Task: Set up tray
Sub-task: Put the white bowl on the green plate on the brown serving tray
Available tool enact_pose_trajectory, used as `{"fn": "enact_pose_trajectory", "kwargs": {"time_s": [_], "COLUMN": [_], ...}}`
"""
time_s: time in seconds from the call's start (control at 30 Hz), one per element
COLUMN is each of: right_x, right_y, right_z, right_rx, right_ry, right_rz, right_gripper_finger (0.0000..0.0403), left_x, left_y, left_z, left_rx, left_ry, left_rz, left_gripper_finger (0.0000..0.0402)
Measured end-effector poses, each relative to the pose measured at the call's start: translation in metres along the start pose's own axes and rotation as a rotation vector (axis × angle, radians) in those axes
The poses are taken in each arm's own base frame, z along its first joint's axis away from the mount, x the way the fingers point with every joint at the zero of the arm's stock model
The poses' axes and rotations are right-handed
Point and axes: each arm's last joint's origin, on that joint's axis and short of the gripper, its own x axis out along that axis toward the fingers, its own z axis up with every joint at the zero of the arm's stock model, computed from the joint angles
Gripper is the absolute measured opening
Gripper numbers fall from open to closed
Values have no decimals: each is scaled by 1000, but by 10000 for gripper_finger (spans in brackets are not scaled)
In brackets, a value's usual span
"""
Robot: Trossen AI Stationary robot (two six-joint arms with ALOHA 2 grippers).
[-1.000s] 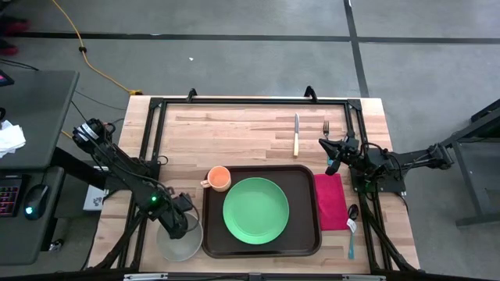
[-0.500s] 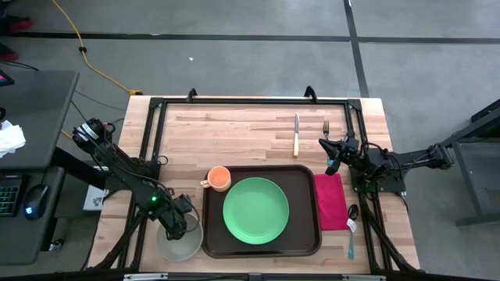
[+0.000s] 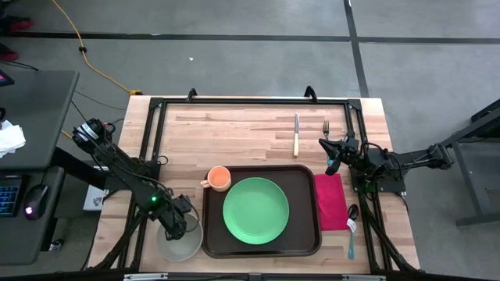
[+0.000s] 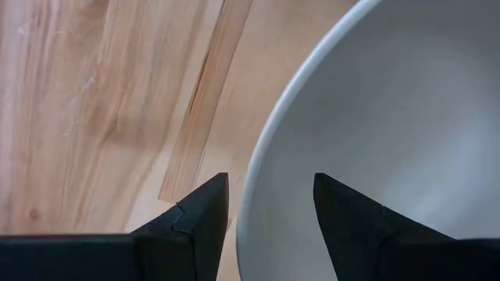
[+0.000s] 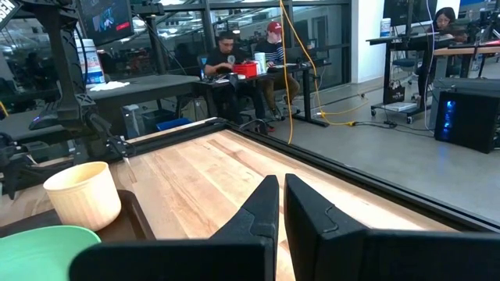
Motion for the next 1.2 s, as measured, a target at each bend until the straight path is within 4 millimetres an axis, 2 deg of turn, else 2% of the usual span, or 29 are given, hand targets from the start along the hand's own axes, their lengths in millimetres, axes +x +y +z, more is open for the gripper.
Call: {"fn": "enact_pose_trajectory", "kwargs": {"time_s": [0.33, 0.43, 0.93, 1.2], "right_x": [0, 0, 0, 0], "right_y": [0, 0, 0, 0], "right_z": [0, 0, 0, 0], "right_rx": [0, 0, 0, -1], "right_ry": [0, 0, 0, 0], "right_rz": [0, 0, 0, 0], "right_gripper_finger": [0, 0, 0, 0], "left_x": [0, 0, -4, -11], "left_y": [0, 1, -2, 2], "left_z": [0, 0, 1, 1], "left_rx": [-32, -44, -45, -72], "left_ry": [-2, 0, -35, -62], "left_rz": [3, 11, -12, -14], "left_gripper_finger": [215, 202, 19, 32]}}
